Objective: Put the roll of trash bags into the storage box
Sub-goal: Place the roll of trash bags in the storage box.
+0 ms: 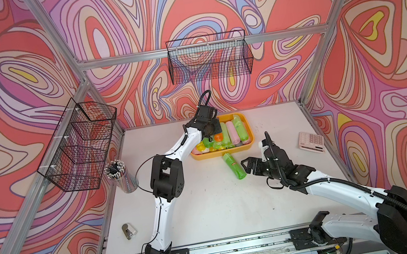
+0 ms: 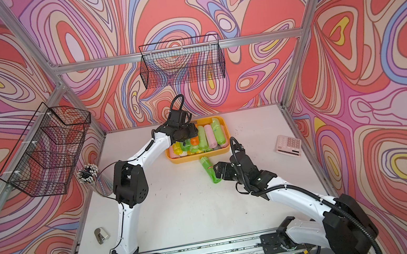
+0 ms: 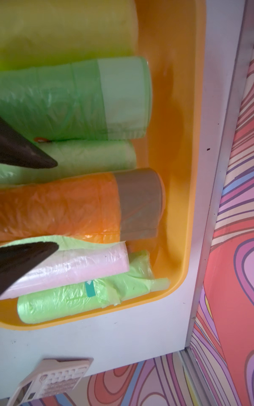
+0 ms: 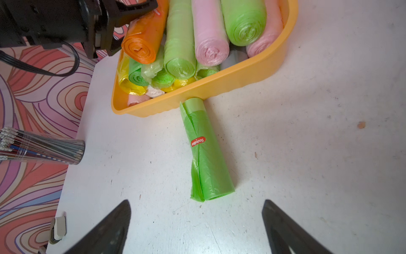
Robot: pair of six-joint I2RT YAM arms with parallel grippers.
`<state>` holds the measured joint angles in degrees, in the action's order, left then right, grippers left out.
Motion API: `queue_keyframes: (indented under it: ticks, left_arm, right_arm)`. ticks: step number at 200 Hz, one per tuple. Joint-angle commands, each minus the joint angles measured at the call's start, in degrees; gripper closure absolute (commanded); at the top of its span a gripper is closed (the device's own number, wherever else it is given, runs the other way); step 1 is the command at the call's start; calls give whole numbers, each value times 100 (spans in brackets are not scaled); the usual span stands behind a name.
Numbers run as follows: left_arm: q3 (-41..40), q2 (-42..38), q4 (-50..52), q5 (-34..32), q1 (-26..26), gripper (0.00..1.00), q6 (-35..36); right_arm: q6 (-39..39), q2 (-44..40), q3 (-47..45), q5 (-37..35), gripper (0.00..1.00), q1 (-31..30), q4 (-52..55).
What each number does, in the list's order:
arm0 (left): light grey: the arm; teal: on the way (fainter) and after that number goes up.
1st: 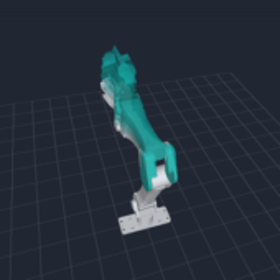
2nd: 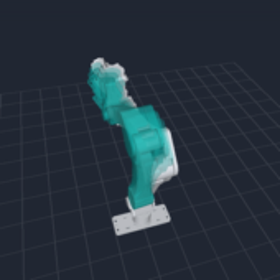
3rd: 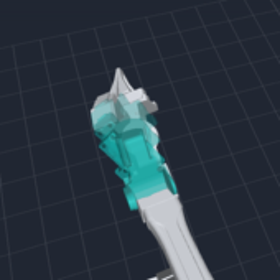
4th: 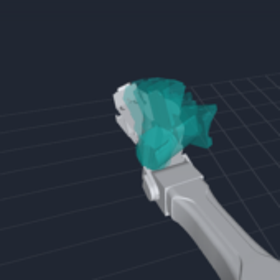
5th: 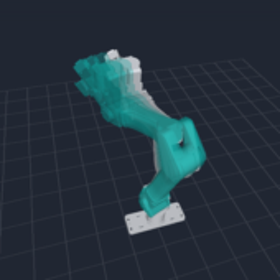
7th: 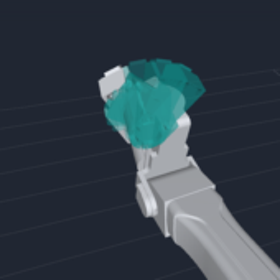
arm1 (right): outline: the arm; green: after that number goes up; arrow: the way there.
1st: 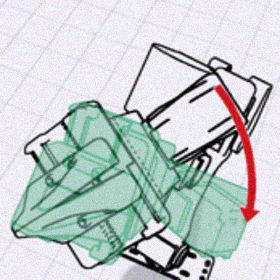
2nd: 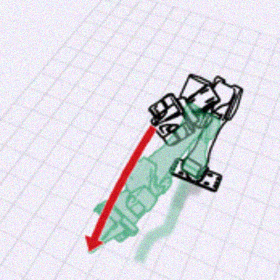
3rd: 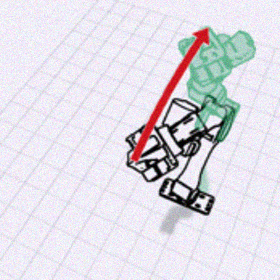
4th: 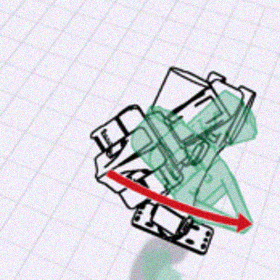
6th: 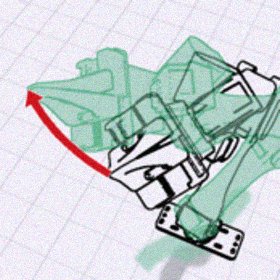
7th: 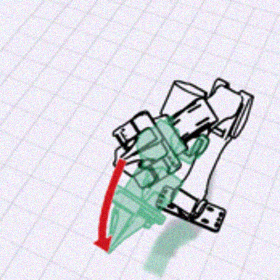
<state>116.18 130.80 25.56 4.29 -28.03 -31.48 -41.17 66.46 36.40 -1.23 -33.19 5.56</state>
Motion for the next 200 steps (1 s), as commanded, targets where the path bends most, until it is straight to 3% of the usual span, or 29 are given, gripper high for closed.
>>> queue_keyframes:
  ticks: [1,49,59,153,200]
  left_arm:
    - [-388,-336,-252,129,38,30,140]
    - [-1301,-1093,-879,79,43,14,181]
    - [-1422,-1212,-933,112,43,0,180]
    - [-2767,-2639,-1323,32,37,0,151]
    - [-3939,-3680,-1779,225,30,0,-164]
  right_arm:
    - [60,-72,-61,-128,5,-31,137]
    - [32,-10,-61,-202,5,-29,208]
    - [13,-10,-63,-217,5,-31,208]
    - [-38,96,-89,-367,5,-29,331]
    - [17,111,-64,-628,5,-30,456]
